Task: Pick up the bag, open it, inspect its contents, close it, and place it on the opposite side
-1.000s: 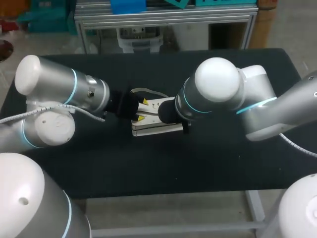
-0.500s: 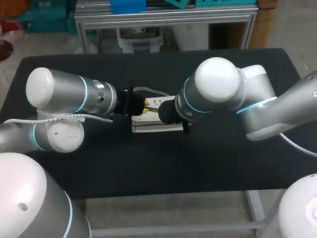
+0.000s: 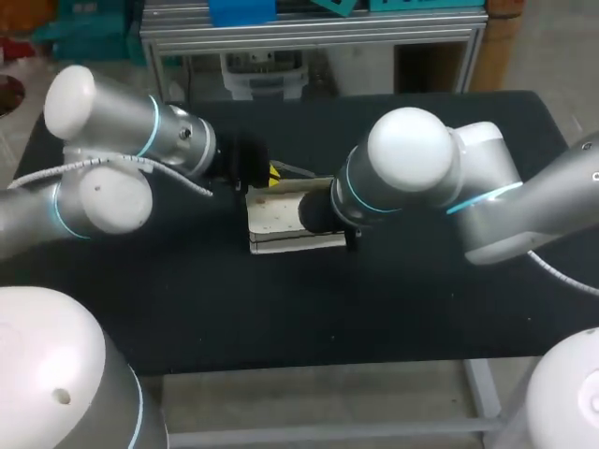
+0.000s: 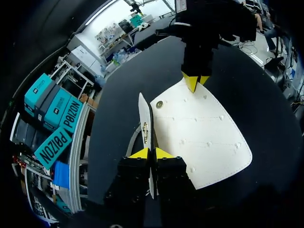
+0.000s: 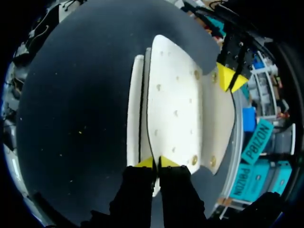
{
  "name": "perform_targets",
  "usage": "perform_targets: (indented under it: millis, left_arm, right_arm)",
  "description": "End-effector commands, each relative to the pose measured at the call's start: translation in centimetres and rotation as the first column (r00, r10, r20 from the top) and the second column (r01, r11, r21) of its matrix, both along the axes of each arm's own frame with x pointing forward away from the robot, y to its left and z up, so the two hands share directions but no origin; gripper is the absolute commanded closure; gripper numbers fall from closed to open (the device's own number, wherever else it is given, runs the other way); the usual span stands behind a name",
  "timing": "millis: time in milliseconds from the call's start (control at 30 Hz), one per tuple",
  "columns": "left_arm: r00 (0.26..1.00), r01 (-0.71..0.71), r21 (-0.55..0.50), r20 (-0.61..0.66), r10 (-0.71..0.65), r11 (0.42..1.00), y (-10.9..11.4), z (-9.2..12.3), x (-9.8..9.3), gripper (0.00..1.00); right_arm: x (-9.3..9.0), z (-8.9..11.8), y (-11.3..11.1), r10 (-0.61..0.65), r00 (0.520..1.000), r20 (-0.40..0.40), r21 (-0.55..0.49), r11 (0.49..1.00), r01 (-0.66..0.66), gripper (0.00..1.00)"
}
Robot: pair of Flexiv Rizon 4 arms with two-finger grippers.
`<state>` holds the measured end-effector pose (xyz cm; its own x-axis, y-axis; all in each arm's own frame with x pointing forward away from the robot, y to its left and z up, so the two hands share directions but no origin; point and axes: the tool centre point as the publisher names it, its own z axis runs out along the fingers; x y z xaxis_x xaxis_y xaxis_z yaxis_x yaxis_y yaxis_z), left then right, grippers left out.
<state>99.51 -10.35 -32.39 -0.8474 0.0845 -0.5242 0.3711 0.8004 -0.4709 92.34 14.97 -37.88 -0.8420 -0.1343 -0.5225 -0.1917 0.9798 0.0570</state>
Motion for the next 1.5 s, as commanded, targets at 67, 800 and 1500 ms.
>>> perform_targets:
  millis: [67,800,1500]
  left_arm:
    - [0.992,0.048,0.050,-0.119,-0.042,0.998,-0.1,1.0,1.4,1.00]
    - [0.999,0.019,0.004,-0.033,-0.019,1.000,-1.0,-2.1,-2.4,0.06]
    - [0.990,-0.100,-0.009,-0.105,0.098,0.995,-1.7,-3.3,2.5,0.37]
  right_arm:
    - [-0.1,-0.2,0.0,0.000,1.000,0.005,0.002,1.000,0.000,1.00]
    - [-0.1,-0.2,0.0,0.000,1.000,0.005,0.002,1.000,0.000,1.00]
    - [-0.1,-0.2,0.0,0.000,1.000,0.005,0.002,1.000,0.000,1.00]
